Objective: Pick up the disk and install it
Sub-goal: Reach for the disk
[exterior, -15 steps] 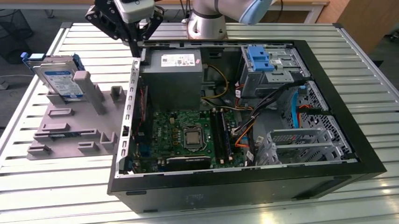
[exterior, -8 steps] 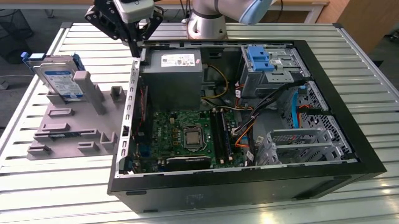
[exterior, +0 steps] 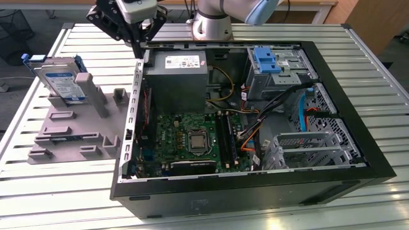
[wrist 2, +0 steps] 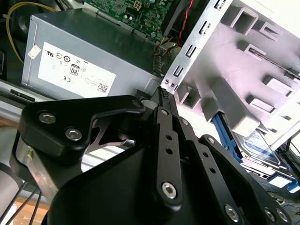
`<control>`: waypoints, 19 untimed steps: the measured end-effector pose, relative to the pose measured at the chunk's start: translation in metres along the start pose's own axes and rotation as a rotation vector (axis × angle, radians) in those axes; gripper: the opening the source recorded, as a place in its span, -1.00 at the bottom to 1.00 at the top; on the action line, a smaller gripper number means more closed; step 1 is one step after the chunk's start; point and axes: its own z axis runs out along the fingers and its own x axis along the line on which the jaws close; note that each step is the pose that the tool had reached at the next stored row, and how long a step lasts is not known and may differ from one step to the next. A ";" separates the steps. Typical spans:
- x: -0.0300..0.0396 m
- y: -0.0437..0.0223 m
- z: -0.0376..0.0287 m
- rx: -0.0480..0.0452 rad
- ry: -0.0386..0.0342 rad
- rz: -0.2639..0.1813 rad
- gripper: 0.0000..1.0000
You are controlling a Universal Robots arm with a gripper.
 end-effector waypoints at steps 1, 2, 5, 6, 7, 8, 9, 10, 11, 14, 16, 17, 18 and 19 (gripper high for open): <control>0.0006 0.0011 0.0001 0.0000 0.0000 0.000 -0.79; 0.0015 0.0023 0.0001 0.0000 -0.0001 0.000 -0.79; 0.0063 0.0065 0.0003 0.0000 0.0000 0.000 -0.79; 0.0080 0.0075 0.0004 0.0000 0.0000 0.000 -0.79; 0.0095 0.0082 0.0004 0.0000 0.0000 0.000 -0.79; 0.0106 0.0089 0.0005 0.0000 -0.0001 0.000 -0.79; 0.0117 0.0095 0.0005 0.0000 0.0000 0.000 -0.79; 0.0129 0.0101 0.0006 0.0000 0.0000 0.000 -0.79; 0.0141 0.0104 0.0007 0.0000 0.0000 0.000 -0.79; 0.0175 0.0115 0.0010 0.0000 0.0000 0.000 -0.79; 0.0196 0.0128 0.0012 0.0000 0.0000 0.000 -0.79; 0.0204 0.0135 0.0013 -0.0001 -0.0001 0.000 -0.79; 0.0208 0.0138 0.0013 0.0000 -0.0001 0.000 -0.79; 0.0208 0.0138 0.0014 -0.0001 -0.0001 0.000 -0.79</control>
